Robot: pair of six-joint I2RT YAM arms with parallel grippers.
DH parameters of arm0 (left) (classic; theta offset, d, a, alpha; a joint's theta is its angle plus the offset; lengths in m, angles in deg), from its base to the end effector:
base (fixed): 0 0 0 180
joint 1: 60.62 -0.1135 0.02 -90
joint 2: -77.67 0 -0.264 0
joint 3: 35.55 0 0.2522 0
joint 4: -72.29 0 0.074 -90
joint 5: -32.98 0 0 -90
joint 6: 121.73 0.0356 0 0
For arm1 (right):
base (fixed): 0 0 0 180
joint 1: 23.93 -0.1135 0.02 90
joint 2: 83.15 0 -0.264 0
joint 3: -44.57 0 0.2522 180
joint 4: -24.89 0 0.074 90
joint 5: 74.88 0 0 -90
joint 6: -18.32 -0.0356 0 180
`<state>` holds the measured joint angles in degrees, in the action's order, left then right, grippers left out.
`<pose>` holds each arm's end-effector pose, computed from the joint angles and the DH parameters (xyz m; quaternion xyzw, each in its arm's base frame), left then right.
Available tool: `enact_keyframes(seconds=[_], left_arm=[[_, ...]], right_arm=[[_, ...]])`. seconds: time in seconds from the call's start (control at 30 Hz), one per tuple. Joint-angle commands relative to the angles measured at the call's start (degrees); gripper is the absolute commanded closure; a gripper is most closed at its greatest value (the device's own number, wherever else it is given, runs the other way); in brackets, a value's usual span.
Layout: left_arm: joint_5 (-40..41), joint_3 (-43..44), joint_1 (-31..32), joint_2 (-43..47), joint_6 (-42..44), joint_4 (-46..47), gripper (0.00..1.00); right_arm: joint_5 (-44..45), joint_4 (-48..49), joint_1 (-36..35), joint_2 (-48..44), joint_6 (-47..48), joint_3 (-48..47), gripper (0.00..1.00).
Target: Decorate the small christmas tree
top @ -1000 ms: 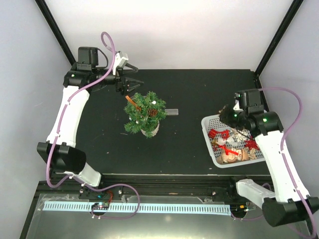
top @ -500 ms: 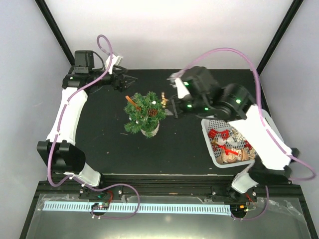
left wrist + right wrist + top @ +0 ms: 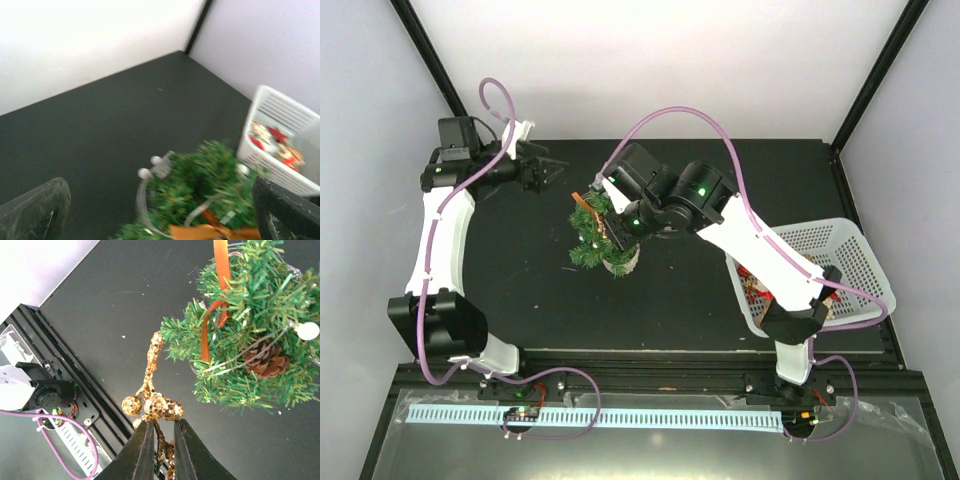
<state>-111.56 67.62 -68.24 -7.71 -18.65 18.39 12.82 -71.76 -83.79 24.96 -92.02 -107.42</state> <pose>0.3164 0.0131 0.3979 0.2451 0.7816 -0.3294 0.4696 0.1746 0.3035 0.4520 -0.3264 0.8895 0.2201 0.2319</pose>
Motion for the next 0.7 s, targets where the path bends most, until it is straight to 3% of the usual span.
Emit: enact_keyframes(seconds=[0.0,0.1,0.2,0.3,0.47,0.67], left_arm=[[-15.03,1.59,-0.05,1.53,20.99,-19.66,0.01],[-19.02,2.55,-0.1,0.56,33.06,-32.32,0.03],[-22.56,4.56,0.01,-2.66,45.58,-46.68,0.11],[-24.26,3.73,0.36,-3.79,44.64,-48.85,0.23],[-25.02,3.23,3.14,-3.08,43.69,-48.87,0.33],[-25.24,2.43,7.12,-2.73,43.02,-48.86,0.35]], right_arm=[[-0.78,0.05,-0.88,1.57,1.22,-4.16,0.85],[-0.59,0.09,-1.0,2.26,0.96,-4.33,0.85],[0.01,0.1,-1.05,2.27,0.82,-3.7,0.85],[0.1,0.3,-1.1,2.15,0.66,-2.8,0.85],[0.17,1.36,-1.14,1.64,0.58,0.15,0.85],[0.94,2.01,-1.14,1.7,0.39,1.6,0.85]])
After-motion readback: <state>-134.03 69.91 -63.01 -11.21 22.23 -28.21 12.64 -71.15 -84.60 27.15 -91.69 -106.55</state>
